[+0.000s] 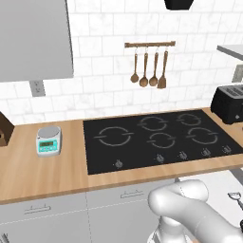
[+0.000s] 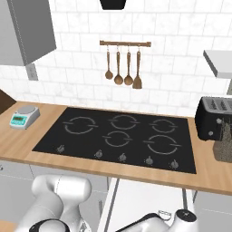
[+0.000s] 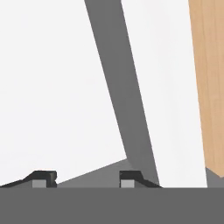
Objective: Pick the peeler from the drawer and place it on the counter.
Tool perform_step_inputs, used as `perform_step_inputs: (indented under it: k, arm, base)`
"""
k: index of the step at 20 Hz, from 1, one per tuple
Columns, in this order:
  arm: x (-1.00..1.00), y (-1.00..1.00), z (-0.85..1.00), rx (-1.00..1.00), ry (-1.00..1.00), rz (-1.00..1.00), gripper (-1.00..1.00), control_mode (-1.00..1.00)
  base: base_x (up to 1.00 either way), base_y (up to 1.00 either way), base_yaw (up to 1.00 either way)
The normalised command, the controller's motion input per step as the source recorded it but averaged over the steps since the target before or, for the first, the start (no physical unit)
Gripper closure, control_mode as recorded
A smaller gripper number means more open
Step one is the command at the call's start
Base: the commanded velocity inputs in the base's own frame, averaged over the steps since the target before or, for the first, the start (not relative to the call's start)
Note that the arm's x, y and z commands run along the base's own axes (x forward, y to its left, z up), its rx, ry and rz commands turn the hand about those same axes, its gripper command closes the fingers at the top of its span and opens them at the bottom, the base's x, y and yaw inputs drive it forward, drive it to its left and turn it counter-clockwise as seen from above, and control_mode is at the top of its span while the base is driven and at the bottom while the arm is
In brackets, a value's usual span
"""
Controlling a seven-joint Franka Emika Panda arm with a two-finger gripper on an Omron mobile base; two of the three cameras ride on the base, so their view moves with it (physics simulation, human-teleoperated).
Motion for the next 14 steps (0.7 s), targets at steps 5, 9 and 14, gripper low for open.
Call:
perform_step_inputs:
  k: [5, 9, 14]
  arm:
    - [0.35, 0.29, 0.38, 0.06, -0.14, 0.00, -1.00, -1.00]
    - [0.61, 0.25, 0.52, 0.10, -0.16, 0.01, -1.00, -1.00]
    - [0.43, 0.40, 0.28, 0.05, -0.11, 0.07, -1.00, -1.00]
  base:
    - [0.00, 0.00, 0.00]
    - [0.00, 0.00, 0.00]
    - [0.00, 0.00, 0.00]
